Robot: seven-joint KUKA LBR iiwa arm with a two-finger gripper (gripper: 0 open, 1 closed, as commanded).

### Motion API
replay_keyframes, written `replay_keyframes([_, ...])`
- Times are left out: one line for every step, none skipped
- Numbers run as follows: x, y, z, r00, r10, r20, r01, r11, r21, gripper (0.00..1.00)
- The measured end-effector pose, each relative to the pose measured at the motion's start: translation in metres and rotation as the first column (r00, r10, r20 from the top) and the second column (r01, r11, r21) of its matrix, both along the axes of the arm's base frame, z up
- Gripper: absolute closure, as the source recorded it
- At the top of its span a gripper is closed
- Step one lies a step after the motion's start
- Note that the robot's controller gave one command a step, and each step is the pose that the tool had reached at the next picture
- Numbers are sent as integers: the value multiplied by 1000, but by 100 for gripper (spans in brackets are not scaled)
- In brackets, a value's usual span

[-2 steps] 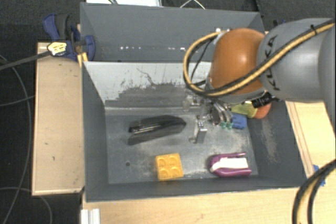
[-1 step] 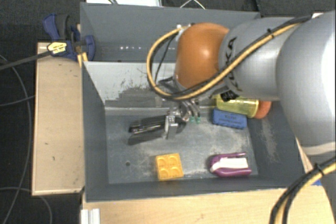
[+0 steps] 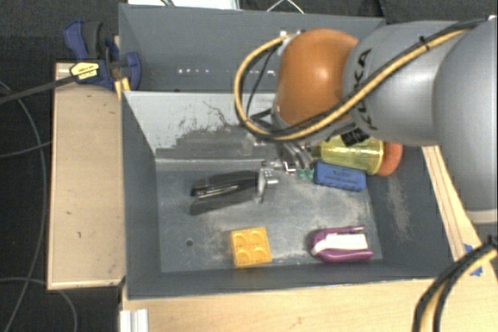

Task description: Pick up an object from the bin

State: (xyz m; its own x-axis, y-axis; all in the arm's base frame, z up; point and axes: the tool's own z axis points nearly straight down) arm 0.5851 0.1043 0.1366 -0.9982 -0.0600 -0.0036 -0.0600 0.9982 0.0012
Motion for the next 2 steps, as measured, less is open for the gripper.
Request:
replay_keyframes([7,30,-27,999,-43,-1,43,999,2,0])
replay_keyframes([5,9,-66,997,-82,2,82,997,1,0])
